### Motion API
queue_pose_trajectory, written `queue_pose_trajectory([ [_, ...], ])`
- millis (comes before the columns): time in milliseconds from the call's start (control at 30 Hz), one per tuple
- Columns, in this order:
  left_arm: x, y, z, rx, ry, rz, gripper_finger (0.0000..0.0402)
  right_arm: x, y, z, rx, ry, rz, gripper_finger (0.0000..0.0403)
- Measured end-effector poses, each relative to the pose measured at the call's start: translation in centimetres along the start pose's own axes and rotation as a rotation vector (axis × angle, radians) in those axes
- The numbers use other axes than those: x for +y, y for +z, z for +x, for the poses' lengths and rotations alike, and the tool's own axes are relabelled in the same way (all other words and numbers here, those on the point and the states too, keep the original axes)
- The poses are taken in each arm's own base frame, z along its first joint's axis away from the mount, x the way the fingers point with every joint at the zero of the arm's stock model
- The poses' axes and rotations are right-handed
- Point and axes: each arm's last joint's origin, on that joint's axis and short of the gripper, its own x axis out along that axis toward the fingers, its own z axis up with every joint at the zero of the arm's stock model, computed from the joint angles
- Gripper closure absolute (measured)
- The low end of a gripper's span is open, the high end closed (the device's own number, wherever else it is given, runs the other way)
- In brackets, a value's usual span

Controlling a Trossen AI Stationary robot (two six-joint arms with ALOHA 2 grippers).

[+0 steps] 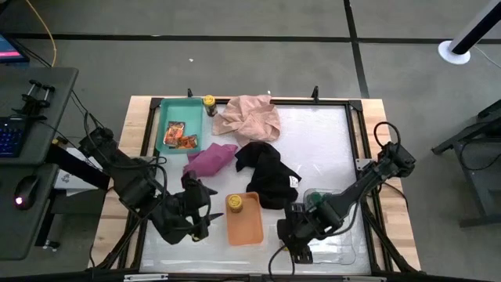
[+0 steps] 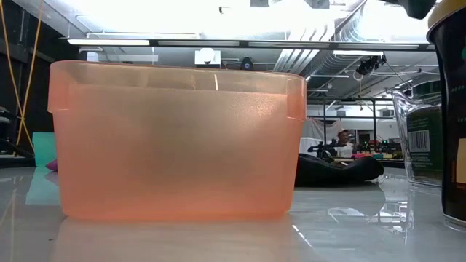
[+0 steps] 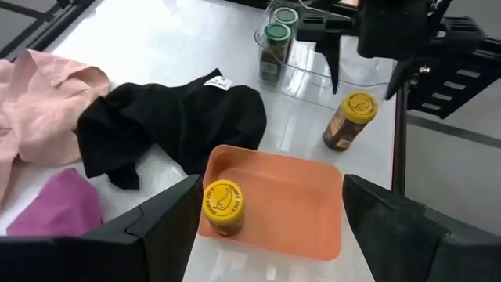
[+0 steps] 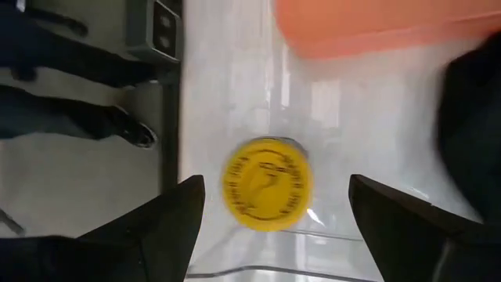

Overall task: Sort spices by type
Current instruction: Put the bottom yellow seasoning bottle into the orange bin

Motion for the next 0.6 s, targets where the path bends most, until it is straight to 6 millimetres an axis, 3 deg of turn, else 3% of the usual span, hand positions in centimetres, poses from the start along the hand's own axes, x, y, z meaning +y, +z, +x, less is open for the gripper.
queue_pose_trajectory([
  [200, 0.0, 0.0, 0.0, 0.012, -0.008, -0.006, 0.0110, 0.6, -0.3, 0.6, -0.003, -0.014, 0.030, 0.0091],
  [600, 0.2, -0.1, 0.1, 0.023, 0.004, 0.005, 0.0110, 1.0, -0.7, 5.0, 0.082, -0.079, 0.012, 0.0091],
])
